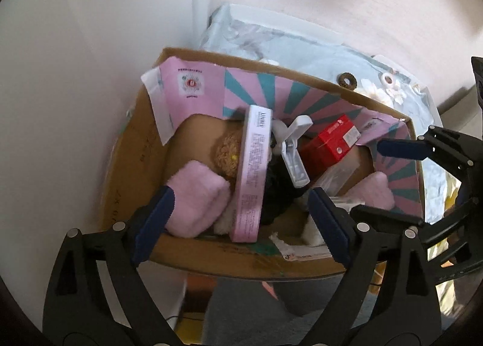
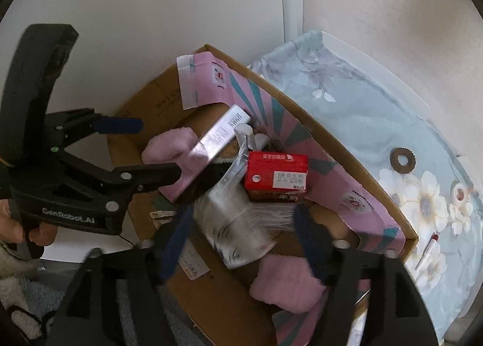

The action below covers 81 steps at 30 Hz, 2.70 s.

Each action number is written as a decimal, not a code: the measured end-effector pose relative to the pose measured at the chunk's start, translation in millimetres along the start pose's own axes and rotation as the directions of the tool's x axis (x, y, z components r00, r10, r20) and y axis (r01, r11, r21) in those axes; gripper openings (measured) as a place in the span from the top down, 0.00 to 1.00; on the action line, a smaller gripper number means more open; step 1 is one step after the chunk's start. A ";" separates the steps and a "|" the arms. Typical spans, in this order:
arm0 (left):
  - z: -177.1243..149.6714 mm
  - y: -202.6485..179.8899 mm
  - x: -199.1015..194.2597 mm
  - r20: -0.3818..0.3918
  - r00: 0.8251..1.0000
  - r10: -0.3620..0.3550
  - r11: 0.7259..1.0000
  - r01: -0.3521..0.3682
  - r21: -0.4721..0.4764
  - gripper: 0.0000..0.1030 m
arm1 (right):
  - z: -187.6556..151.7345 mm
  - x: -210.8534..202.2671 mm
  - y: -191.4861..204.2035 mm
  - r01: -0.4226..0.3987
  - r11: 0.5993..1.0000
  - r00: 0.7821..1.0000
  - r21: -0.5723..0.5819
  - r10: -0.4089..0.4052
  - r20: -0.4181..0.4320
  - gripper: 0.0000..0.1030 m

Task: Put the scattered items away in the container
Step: 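Carry pink box and tissue pack into the cardboard box and open both tools, then move both open tools back over the tray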

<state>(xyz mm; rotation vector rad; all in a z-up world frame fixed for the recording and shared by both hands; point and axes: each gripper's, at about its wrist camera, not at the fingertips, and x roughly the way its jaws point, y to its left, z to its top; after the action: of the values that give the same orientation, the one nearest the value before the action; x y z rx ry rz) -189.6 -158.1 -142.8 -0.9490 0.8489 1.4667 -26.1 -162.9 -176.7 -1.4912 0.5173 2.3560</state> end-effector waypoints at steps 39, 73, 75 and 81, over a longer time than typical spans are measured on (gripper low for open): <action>97.7 -110.0 -65.7 0.159 0.981 -0.114 0.979 0.084 0.185 0.12 | -100.8 -137.8 -97.2 0.094 0.928 0.943 0.361 -0.200 0.267 0.26; 194.8 -228.6 200.2 -0.323 0.945 0.050 0.903 0.095 0.420 0.15 | -102.8 -15.1 -244.6 0.205 0.794 0.968 0.573 -0.249 -0.002 0.52; 197.9 -226.8 203.8 -0.326 0.945 0.032 0.909 0.108 0.402 0.15 | -101.4 -12.0 -244.9 0.204 0.795 0.970 0.571 -0.244 -0.007 0.52; 194.0 -225.1 222.8 -0.383 0.921 0.069 0.910 0.100 0.403 0.15 | -98.2 -3.9 -245.6 0.231 0.803 0.967 0.549 -0.253 -0.036 0.53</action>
<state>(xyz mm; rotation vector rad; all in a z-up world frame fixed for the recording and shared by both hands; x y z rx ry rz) 7.5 132.5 -264.0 -0.9264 1.3822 1.0264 161.4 10.5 -245.7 -1.1546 0.8527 1.8162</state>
